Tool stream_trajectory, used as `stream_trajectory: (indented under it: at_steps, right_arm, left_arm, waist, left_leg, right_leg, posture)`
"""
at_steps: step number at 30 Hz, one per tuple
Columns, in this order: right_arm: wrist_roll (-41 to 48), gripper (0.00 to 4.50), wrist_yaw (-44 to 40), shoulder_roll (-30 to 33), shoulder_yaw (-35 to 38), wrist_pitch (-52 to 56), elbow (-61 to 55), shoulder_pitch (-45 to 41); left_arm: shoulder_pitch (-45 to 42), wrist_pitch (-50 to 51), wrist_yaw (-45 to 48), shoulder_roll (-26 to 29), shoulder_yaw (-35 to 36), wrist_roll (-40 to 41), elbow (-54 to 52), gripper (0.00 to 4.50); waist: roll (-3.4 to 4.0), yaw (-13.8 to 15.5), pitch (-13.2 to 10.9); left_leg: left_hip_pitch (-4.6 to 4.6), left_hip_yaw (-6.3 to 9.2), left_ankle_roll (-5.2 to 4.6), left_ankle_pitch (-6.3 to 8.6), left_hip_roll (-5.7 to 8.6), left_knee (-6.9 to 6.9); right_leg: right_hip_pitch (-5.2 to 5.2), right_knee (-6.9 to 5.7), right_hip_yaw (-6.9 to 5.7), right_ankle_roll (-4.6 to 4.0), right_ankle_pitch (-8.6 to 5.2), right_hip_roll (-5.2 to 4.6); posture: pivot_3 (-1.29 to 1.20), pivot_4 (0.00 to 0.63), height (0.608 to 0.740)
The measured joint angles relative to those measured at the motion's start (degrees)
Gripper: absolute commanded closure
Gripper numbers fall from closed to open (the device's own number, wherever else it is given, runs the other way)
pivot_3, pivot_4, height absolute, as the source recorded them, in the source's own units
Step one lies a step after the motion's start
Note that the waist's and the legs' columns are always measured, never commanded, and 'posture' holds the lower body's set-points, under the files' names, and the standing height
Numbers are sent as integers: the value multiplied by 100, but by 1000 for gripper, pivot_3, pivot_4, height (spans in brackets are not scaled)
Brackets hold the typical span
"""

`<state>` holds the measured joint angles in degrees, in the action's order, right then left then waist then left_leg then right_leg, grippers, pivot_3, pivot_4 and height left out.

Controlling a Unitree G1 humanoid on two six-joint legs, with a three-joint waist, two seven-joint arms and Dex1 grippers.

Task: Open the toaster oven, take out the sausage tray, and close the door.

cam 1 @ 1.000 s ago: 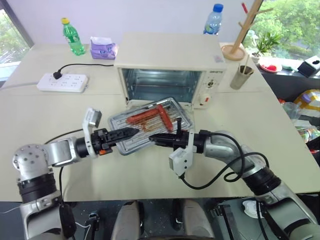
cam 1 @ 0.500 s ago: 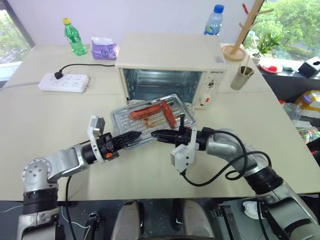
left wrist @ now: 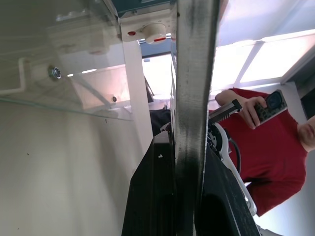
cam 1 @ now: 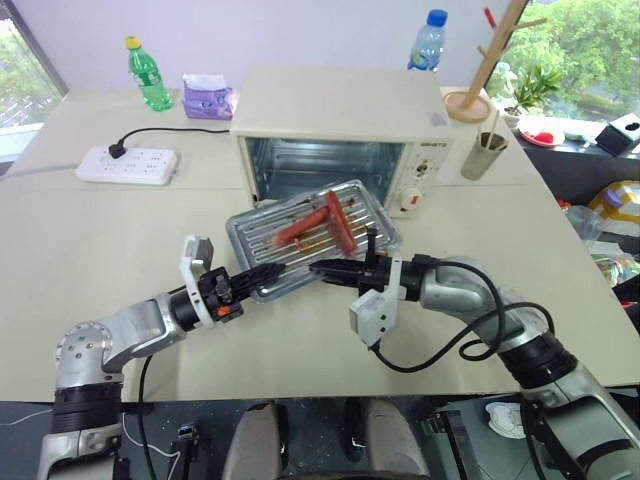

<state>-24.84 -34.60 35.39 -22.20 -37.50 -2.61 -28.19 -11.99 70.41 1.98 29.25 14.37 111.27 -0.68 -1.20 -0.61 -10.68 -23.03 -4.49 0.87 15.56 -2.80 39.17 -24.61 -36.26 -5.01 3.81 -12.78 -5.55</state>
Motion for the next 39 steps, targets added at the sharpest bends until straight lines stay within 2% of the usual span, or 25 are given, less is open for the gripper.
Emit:
stream_trajectory:
  at_steps: [3,6,7,10,14,17,23,26,29,35,39]
  right_arm:
    - [38,4500,-53,1,5,9,0,0]
    - [158,3506,-197,15,5,55,-2,2]
    - [199,2910,-253,43,4,72,-4,4]
    - [303,1591,-401,141,5,116,-24,37]
    - [841,1591,-754,228,60,577,-306,274]
    - [1685,1591,-1201,550,290,1258,-871,569]
    - [3614,1591,-1890,1375,1277,2874,-1984,1314]
    - [4420,1591,-2119,1728,1905,3807,-2012,1719]
    - [4886,1591,-2264,1775,2160,4532,-1850,1893]
    - [4958,1591,-2439,1629,2190,4981,-856,1891]
    - [4522,1591,-2453,1295,2002,4775,51,1479]
  left_arm:
    - [-11,3,-1,10,-10,0,12,4430]
    - [-11,2,-17,13,-18,-1,49,4500]
    - [-12,2,-20,13,-17,-1,55,4500]
    - [-9,6,-29,13,-15,-1,55,4500]
    - [62,-6,-55,-5,5,2,53,4500]
    - [235,-110,-96,-112,114,19,-19,4500]
    - [745,-194,-84,-41,514,19,-303,4500]
    - [1163,-242,33,137,1025,18,-481,4500]
    - [1672,-324,164,162,1350,19,-783,4500]
    - [2797,-700,269,-38,1834,18,-1349,4500]
    - [3615,-1253,271,-627,2172,21,-1940,4500]
  waist:
    - [0,0,0]
    - [0,0,0]
    - [0,0,0]
    - [0,2,0]
    - [0,1,0]
    - [1,10,-1]
    - [1,26,-1]
    - [1,24,-1]
    - [1,14,-1]
    - [3,19,-2]
    - [-1,4,-2]
  left_leg:
    - [0,0,0,0,0,0]
    - [0,0,-1,0,0,0]
    - [0,0,-4,2,0,0]
    - [0,0,-7,4,0,0]
    - [0,1,-9,5,-1,-2]
    - [-2,2,-16,9,-2,-2]
    - [-4,4,-28,17,-5,-4]
    - [-4,1,-31,19,-6,-4]
    - [-4,1,-32,21,-10,-5]
    - [-18,0,-34,23,-12,-6]
    - [-24,-3,-37,26,-10,-6]
  right_leg:
    - [0,0,0,0,0,0]
    - [0,0,0,0,0,0]
    - [0,0,0,0,0,0]
    - [0,1,0,0,0,0]
    - [0,2,0,0,0,0]
    - [1,6,0,0,0,-2]
    - [0,13,-2,-21,-12,-2]
    - [-1,18,-2,-34,-20,-3]
    - [-1,19,-2,-41,-23,-7]
    - [-16,22,-2,-41,-24,-15]
    - [-21,26,-2,-41,-23,-19]
  posture:
    - [0,150,722]
    - [0,150,722]
    - [0,150,722]
    - [0,150,722]
    - [0,150,722]
    - [0,150,722]
    - [0,150,722]
    - [0,150,722]
    - [0,150,722]
    - [0,150,722]
    - [0,150,722]
